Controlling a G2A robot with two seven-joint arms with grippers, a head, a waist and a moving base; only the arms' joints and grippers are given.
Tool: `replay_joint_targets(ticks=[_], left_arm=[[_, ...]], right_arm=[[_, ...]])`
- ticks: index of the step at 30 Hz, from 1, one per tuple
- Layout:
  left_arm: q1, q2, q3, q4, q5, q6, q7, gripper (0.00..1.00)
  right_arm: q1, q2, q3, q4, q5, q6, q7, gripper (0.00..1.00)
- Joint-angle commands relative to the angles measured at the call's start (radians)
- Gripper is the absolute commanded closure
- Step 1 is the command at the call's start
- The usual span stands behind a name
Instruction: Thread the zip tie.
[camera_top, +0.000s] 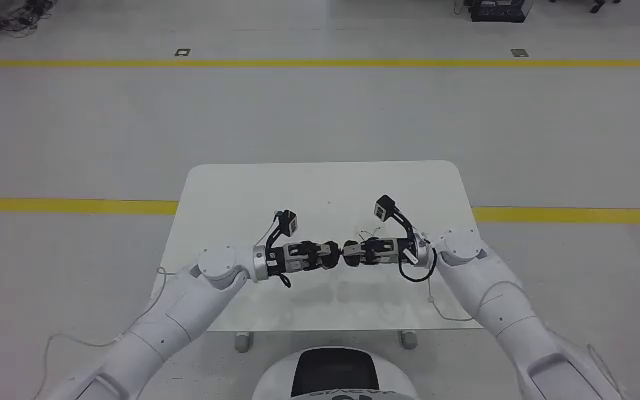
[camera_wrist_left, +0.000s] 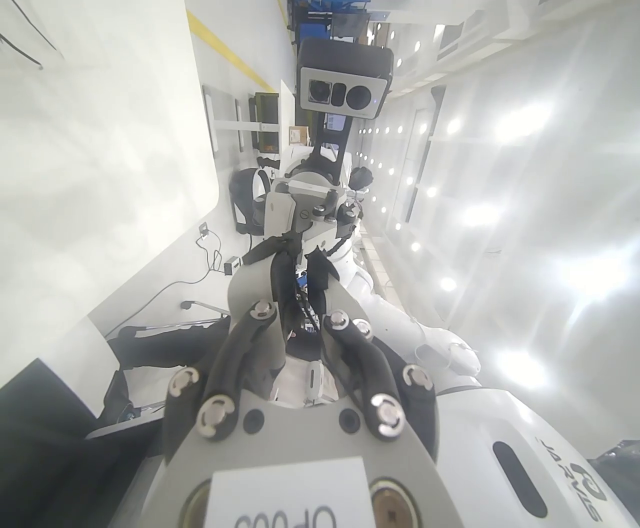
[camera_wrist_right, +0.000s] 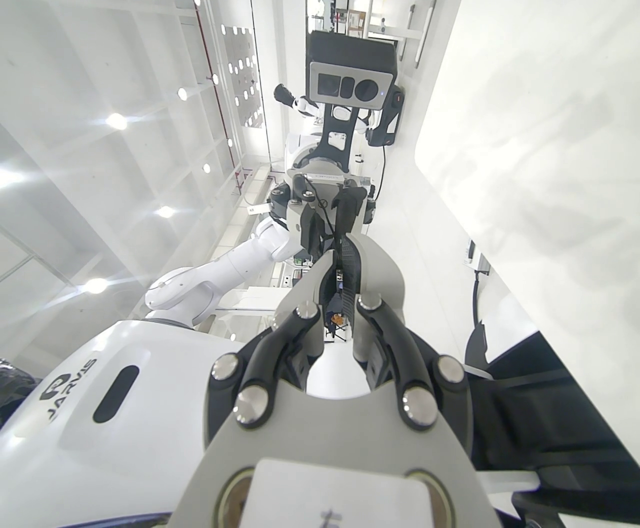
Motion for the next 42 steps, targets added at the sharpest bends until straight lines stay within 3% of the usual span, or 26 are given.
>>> replay_joint_targets(ticks=[1, 35, 42], left_arm=[[0.0, -0.001, 0.0, 0.001, 0.001, 0.0, -0.001, 0.91], [0.001, -0.009, -0.004, 0.007, 0.011, 0.005, -0.015, 0.93], [0.003, -0.01, -0.009, 0.008, -0.001, 0.007, -0.015, 0.88]], right_arm=[[-0.001, 0.0, 0.002, -0.001, 0.0, 0.0, 0.0, 1.0], [-0.002, -0.008, 0.007, 0.005, -0.008, 0.0, 0.014, 1.0], [0.0, -0.009, 0.006, 0.009, -0.009, 0.0, 0.018, 1.0]])
